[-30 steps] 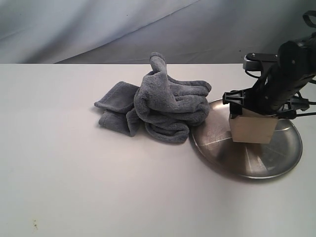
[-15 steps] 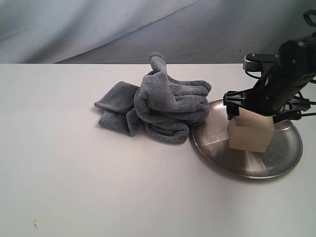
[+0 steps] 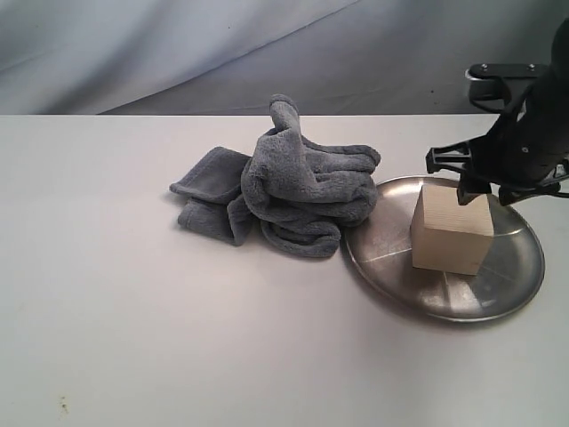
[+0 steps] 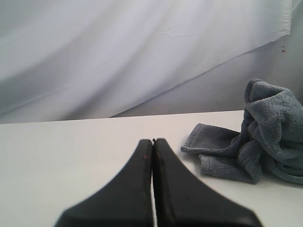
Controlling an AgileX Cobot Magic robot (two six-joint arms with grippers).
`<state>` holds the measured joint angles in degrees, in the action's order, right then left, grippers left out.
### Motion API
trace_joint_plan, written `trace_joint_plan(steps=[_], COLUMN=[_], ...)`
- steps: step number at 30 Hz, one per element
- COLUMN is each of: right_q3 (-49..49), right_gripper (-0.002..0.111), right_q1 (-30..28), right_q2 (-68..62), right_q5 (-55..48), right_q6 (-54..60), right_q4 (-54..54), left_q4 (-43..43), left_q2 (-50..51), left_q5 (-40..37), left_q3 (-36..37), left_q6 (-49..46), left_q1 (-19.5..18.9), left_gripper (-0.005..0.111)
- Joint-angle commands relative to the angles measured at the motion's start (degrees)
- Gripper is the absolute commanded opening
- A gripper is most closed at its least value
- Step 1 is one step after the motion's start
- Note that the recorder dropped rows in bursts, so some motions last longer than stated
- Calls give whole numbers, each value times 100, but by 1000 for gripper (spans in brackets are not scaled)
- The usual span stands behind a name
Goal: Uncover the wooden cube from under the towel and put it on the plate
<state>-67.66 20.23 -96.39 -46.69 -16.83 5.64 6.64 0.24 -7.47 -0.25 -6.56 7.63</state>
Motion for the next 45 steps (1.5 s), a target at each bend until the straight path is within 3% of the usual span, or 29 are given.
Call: trace_joint_plan(steps=[1, 4, 6, 17, 29, 36, 45], right_q3=[-10, 411, 932, 2975, 4161, 5364, 6242], right_gripper=[23, 5, 0, 0, 0, 0, 0], right_q1=[-13, -13, -13, -13, -25, -44, -952], right_q2=[448, 1044, 1476, 3251, 5021, 6033, 6817], right_q5=[-46, 361, 855, 2520, 3305, 4542, 5007], right_q6=[198, 337, 353, 353, 338, 338, 445], right_q4=[-382, -564, -564, -971, -1088, -1009, -801], left_q4=[10, 10, 10, 10, 10, 10, 10], left_q2=[-24, -24, -24, -24, -24, -24, -24], left_q5=[2, 2, 2, 2, 2, 2, 2], left_q3=[25, 25, 25, 25, 25, 25, 25], left_q6=[14, 14, 14, 14, 14, 14, 14], left_q1=[28, 28, 28, 28, 28, 28, 28], left_gripper=[0, 0, 0, 0, 0, 0, 0])
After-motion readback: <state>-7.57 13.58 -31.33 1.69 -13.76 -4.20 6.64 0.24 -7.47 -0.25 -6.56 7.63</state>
